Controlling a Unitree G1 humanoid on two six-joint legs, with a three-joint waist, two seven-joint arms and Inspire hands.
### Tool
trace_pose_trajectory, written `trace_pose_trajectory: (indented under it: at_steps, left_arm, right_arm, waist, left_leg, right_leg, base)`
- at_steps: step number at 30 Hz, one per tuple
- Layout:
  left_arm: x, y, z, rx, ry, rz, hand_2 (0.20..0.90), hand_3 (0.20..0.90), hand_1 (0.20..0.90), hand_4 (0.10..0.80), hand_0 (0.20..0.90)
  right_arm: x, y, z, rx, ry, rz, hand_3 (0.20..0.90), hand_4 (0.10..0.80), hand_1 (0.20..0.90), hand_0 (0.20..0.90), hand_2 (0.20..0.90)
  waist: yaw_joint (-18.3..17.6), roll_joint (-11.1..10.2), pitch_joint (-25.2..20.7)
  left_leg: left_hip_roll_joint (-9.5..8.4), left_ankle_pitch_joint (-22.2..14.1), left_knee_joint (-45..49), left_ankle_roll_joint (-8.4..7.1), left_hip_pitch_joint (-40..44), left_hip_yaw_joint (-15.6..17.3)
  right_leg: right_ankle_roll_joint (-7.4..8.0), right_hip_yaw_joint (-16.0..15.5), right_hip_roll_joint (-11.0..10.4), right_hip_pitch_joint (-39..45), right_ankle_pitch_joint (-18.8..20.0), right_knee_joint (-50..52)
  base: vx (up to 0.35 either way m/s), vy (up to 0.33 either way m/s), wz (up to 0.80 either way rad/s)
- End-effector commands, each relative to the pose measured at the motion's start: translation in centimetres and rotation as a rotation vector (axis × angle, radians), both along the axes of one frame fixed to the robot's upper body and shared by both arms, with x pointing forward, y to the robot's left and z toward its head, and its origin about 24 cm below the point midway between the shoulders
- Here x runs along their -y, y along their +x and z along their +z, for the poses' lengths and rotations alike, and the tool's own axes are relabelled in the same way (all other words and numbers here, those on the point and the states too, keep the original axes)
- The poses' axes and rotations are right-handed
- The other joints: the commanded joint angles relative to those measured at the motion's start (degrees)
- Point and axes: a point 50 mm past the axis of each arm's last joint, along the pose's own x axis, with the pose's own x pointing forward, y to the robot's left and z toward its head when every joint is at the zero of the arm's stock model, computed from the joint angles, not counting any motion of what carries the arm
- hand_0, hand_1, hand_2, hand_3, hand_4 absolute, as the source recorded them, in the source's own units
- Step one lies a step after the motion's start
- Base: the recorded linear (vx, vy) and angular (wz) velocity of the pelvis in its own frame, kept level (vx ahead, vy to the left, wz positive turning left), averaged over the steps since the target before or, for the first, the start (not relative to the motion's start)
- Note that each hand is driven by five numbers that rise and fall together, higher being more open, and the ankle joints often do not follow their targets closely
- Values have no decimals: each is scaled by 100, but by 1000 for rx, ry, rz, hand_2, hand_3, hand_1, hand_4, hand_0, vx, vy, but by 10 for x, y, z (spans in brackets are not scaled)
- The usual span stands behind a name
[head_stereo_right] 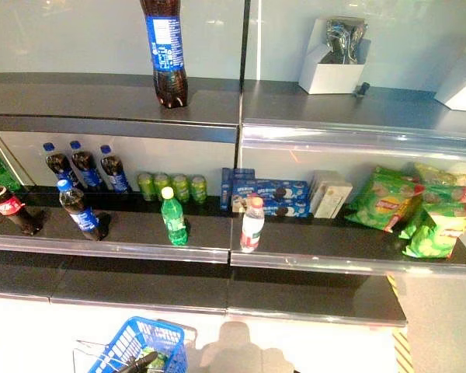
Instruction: Pick up the drink and place into the basket.
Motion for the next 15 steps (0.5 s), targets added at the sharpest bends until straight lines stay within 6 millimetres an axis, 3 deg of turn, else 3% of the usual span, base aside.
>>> trace_pose_trajectory:
  at_steps: [1,9,15]
  left_arm:
    - [3,61,16,277,-37,-55,300,200,300,100,300]
    - [2,61,16,275,-31,-51,300,200,300,100,300]
    - [2,59,16,279,-35,-35,300,200,300,100,300]
  right_arm:
    - [14,23,7,50,-31,19,900,800,900,900,900]
    - [11,24,6,51,-22,28,900,800,900,900,900]
    - [11,20,6,40,-25,48,900,800,900,900,900]
  waist:
    - [-1,53,37]
    - [0,35,40]
    - [21,0,101]
  left_leg:
    - [-150,88,-7,92,-204,0]
    - [-124,93,-7,86,-182,70]
    - [-13,144,55,12,-206,88]
  right_leg:
    - [-24,-100,40,199,-286,331]
    - [-36,-112,59,199,-285,331]
    - [-110,-93,188,207,-271,262]
  base:
    - [0,0,0]
    - [-4,-21,0]
    - [-42,-148,-1]
